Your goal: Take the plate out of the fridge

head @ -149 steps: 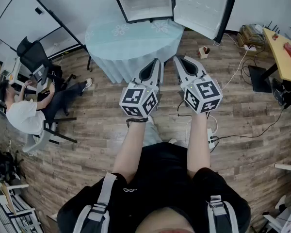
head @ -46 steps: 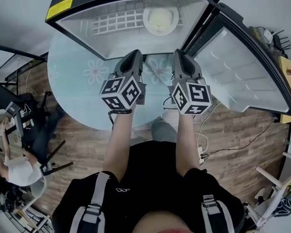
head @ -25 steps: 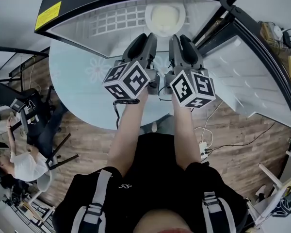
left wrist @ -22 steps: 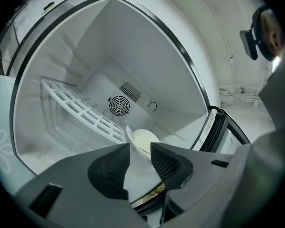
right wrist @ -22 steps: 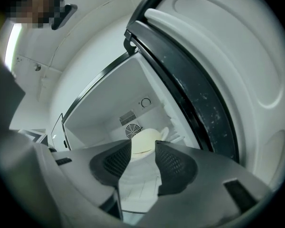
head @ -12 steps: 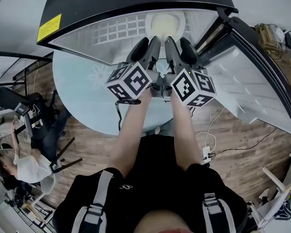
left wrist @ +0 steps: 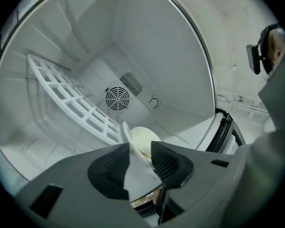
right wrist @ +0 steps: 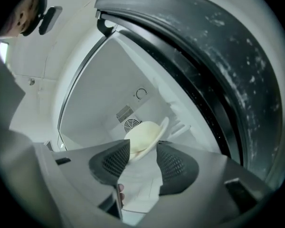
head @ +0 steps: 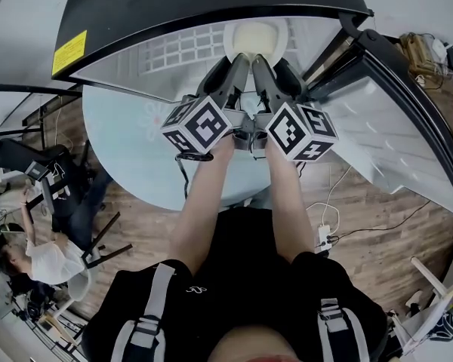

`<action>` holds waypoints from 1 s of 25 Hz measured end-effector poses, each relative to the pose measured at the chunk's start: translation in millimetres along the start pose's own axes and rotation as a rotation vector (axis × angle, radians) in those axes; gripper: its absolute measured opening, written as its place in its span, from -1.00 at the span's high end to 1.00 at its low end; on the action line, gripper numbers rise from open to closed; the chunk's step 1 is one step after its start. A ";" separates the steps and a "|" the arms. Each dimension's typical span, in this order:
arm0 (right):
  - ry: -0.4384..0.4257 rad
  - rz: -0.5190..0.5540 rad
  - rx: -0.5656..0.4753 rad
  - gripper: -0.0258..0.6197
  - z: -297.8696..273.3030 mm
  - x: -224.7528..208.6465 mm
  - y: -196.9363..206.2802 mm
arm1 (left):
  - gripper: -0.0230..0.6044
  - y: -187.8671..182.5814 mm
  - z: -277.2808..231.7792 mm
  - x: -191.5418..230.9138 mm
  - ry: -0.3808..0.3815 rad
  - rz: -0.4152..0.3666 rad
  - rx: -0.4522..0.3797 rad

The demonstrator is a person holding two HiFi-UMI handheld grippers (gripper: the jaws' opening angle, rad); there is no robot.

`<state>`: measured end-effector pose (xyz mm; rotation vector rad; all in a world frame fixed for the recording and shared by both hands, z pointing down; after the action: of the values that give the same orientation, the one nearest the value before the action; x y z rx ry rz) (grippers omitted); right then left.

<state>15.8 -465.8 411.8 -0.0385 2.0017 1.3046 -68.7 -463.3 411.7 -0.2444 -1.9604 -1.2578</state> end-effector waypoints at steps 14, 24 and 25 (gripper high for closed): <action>-0.062 -0.029 0.044 0.44 9.8 5.5 4.0 | 0.56 9.2 13.1 -5.8 -0.029 -0.001 -0.003; -0.130 0.009 0.028 0.50 21.6 39.4 5.4 | 0.56 -0.1 49.0 -14.6 -0.033 0.003 -0.061; -0.134 0.013 0.031 0.50 23.1 43.4 6.9 | 0.56 -0.1 53.5 -14.2 -0.033 0.003 -0.065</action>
<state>-5.7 -428.8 386.7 0.0748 1.9106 1.2503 -86.2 -415.2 390.7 -0.3018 -1.9479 -1.3252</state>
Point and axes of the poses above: the fingertips, and each gripper's own axes: z backward along the fingers, x to its left, y out of its underside, the point moved 2 cm from there along z, backward along the fingers, and after that the axes turned 8 degrees about x, right-handed, at the moved point
